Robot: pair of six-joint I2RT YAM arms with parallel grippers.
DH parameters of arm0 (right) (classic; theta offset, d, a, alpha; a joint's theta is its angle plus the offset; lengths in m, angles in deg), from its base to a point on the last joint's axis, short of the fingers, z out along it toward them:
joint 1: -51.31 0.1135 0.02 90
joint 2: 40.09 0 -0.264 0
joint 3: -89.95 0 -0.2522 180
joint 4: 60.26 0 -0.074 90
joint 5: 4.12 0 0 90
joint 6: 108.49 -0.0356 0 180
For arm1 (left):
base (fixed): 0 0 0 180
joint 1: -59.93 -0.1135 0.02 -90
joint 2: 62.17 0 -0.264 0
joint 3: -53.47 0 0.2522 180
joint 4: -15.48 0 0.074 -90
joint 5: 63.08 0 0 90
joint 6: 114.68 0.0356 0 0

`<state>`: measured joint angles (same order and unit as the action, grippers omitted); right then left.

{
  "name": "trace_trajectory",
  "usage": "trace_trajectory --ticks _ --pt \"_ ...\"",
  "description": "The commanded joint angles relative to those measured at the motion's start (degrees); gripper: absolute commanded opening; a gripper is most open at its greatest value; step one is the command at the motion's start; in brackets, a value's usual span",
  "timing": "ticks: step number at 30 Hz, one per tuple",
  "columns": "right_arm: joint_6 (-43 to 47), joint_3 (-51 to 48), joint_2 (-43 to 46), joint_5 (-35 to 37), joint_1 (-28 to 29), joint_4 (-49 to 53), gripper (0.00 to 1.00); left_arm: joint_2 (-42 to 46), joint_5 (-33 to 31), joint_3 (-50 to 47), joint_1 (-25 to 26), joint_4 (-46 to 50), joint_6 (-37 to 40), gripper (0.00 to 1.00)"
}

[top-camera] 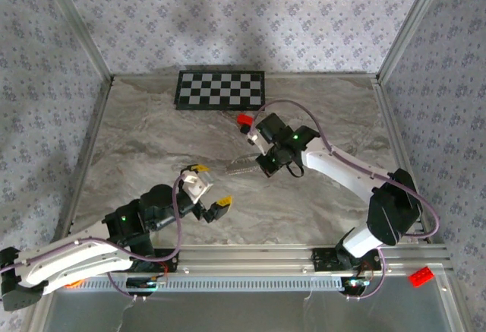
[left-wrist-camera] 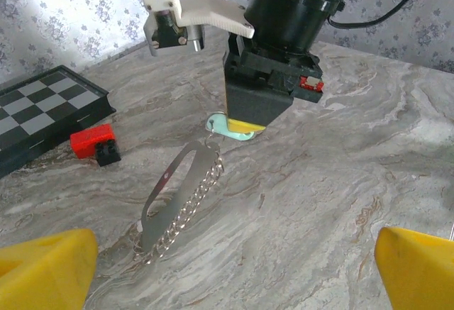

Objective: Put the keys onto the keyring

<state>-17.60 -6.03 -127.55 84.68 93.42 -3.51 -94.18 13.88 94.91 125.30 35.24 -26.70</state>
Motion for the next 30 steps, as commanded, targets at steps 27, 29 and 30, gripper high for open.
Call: trace_trajectory --ticks 27,29,30 --pt "-6.5 -11.6 5.8 -4.7 5.6 -4.9 0.0 0.5 0.5 1.1 -0.1 -2.7 0.9 1.0" --pt "-7.1 -12.3 5.8 -5.0 6.0 -5.3 0.0 0.8 0.4 1.2 -0.1 -2.7 1.0 0.99" --pt "-7.3 -12.6 5.8 -4.8 6.3 -5.4 0.0 1.0 0.3 1.2 -0.1 -2.7 1.0 0.99"
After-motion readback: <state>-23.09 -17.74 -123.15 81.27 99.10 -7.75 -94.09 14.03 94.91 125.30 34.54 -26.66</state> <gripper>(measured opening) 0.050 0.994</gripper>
